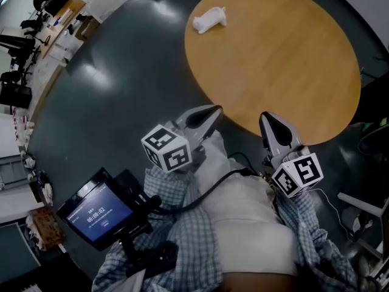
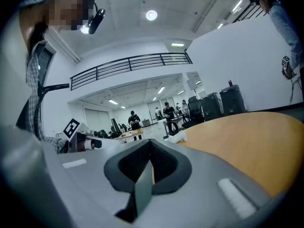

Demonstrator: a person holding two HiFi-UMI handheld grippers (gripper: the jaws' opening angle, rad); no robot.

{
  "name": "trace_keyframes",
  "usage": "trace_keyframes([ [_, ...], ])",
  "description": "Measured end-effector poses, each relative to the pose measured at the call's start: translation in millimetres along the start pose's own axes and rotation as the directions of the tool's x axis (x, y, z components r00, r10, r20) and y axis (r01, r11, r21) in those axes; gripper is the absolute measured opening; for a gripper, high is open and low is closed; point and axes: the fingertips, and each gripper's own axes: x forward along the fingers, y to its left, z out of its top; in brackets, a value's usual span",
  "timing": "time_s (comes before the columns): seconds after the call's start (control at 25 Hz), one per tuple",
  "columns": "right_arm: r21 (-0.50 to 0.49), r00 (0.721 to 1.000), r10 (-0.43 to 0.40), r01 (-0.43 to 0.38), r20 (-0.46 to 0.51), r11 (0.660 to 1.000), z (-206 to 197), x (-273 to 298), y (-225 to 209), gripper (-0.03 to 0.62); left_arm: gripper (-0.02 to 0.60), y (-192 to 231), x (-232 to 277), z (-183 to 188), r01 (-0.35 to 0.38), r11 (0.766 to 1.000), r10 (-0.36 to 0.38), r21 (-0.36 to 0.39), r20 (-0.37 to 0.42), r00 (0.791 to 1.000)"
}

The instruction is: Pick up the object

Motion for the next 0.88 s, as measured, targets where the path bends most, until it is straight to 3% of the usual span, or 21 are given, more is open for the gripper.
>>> trace_keyframes([
  [0.4, -0.005, 0.997, -0.081, 0.081, 0.000, 0.997, 28, -36, -14, 0.006, 0.003, -29, 21, 7, 0.049, 0.999, -0.049, -0.017, -0.029, 0.998],
  [0.88, 0.052, 0.985, -0.165, 0.168, -0.053, 0.984, 6, -75, -3, 0.005, 0.003, -47, 11, -30, 0.072, 0.994, -0.081, -0.081, -0.124, 0.989],
])
